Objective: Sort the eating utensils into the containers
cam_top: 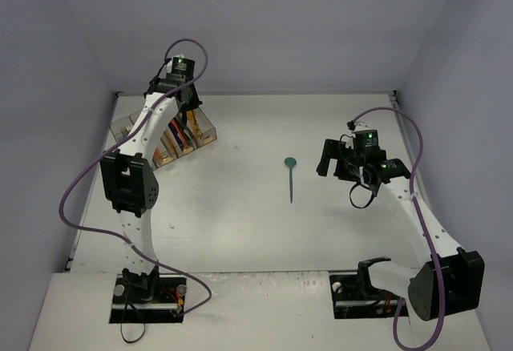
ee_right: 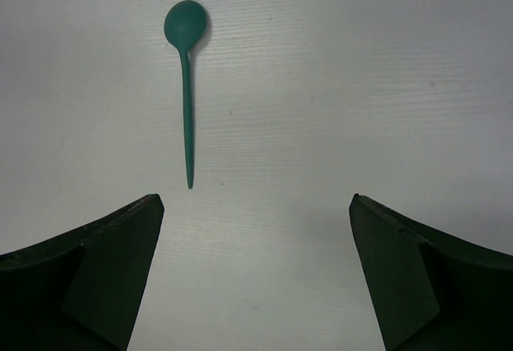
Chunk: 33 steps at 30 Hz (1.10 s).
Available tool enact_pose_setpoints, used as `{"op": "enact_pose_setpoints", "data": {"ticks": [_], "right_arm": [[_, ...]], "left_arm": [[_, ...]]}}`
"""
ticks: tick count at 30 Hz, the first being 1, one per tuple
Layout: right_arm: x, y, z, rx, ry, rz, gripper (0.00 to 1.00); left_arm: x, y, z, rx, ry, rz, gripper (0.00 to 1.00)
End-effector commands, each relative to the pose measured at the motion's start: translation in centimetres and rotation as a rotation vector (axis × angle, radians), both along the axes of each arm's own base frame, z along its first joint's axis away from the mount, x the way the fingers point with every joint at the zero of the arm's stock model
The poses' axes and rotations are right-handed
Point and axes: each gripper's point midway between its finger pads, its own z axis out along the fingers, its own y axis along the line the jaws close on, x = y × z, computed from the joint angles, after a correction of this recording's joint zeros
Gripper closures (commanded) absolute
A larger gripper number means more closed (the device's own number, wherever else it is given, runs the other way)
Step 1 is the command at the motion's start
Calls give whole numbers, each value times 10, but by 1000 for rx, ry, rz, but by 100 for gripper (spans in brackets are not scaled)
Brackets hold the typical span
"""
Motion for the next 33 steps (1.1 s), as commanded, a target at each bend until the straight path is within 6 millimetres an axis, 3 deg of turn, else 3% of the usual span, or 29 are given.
{"op": "enact_pose_setpoints", "data": {"ticks": [1, 6, 13, 16, 19, 22, 25, 30, 32, 33], "right_arm": [[1, -5, 8, -6, -41, -9, 0], [1, -5, 9, -1, -42, -13, 0], [-2, -4, 8, 1, -35, -15, 0], [-2, -5, 6, 0, -28, -16, 0], [-1, -5, 4, -3, -21, -19, 0], [1, -5, 5, -7, -22, -17, 0], [1, -6, 6, -11, -26, -16, 0], [2, -10, 8, -25, -38, -33, 0], [2, -13, 9, -32, -40, -46, 0], [2, -14, 9, -35, -43, -53, 0]], "left_arm": [[38, 14, 14, -105, -76, 151, 100], [66, 27, -4, -149, -83, 235, 100], [83, 29, -26, -146, -68, 237, 99], [83, 24, -22, -141, -74, 190, 74], [79, 22, -18, -111, -86, 161, 59], [76, 25, -2, -86, -119, 151, 51], [70, 24, 6, -61, -128, 129, 50], [47, -14, 23, -10, -136, 8, 50], [30, -52, 22, -10, -123, -74, 50], [22, -61, 13, -8, -100, -95, 50]]}}
